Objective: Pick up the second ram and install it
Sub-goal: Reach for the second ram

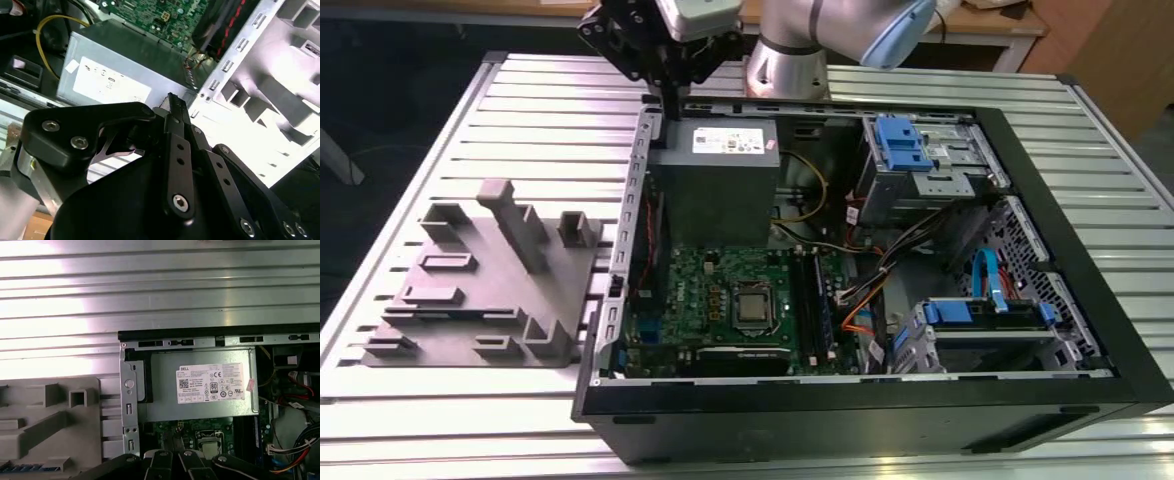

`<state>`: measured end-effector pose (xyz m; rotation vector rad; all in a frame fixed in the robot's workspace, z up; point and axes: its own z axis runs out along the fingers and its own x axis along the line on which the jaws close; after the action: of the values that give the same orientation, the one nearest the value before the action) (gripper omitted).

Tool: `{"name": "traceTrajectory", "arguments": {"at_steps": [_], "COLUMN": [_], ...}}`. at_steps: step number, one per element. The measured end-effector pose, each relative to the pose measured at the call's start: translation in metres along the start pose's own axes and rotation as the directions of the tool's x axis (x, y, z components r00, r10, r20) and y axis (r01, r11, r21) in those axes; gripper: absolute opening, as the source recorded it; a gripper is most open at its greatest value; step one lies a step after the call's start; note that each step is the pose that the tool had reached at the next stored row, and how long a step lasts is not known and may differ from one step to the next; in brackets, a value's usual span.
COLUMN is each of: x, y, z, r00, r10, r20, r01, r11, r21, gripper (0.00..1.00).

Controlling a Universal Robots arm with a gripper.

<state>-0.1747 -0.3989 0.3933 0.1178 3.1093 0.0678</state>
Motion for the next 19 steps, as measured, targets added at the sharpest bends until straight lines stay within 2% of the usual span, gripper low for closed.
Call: {"name": "traceTrajectory", "arguments": {"at_steps": [19], "x": [0.0473], "y": [-0.0036], "z": [-0.0014], "r00": [1.0000], "r10": [0.000], "r20": [0.0085], "r01": [0.000], "r11": [1.0000], "r21": [-0.0007], "gripper": [0.07]}}
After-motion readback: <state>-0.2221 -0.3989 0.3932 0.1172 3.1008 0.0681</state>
